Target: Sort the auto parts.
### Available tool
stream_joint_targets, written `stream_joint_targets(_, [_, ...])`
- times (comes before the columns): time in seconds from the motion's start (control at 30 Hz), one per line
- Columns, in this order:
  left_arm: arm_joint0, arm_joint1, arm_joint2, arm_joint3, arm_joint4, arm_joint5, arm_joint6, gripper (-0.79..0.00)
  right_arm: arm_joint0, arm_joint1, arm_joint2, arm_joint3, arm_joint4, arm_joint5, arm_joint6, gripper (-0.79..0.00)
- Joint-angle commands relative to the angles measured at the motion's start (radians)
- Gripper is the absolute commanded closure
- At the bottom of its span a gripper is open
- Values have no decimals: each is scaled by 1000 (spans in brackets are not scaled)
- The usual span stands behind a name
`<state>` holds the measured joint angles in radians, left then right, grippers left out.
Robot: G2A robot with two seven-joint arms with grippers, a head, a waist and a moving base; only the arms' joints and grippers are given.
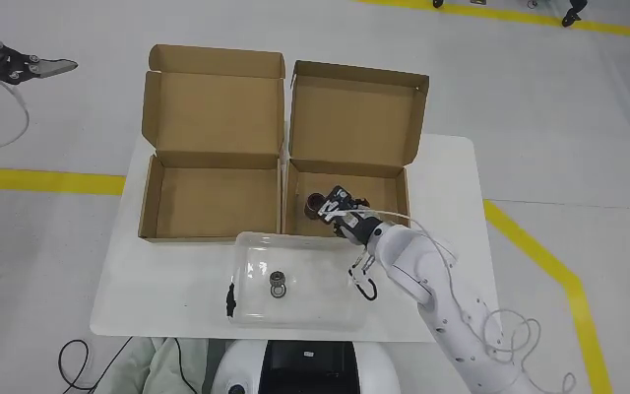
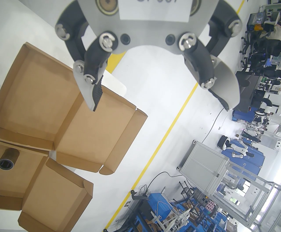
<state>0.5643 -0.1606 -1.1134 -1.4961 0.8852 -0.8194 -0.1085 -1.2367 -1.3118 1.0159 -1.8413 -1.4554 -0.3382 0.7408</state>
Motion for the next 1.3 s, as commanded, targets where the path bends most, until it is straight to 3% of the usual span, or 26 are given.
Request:
stream_joint_targets(0.0, [0,0,0,0,0,0,0,-785,3,0,-1,5,-5,11,31,0])
stream_joint_targets(0.53, [0,0,0,0,0,0,0,-785,120,-25,-54,181,64,51,143,0])
stream_joint_targets(0.9, [0,0,0,0,0,0,0,-785,166,-40,-81,301,116,57,111,0])
stream_joint_targets(1.27, [0,0,0,0,0,0,0,-785,206,-53,-110,336,127,73,128,0])
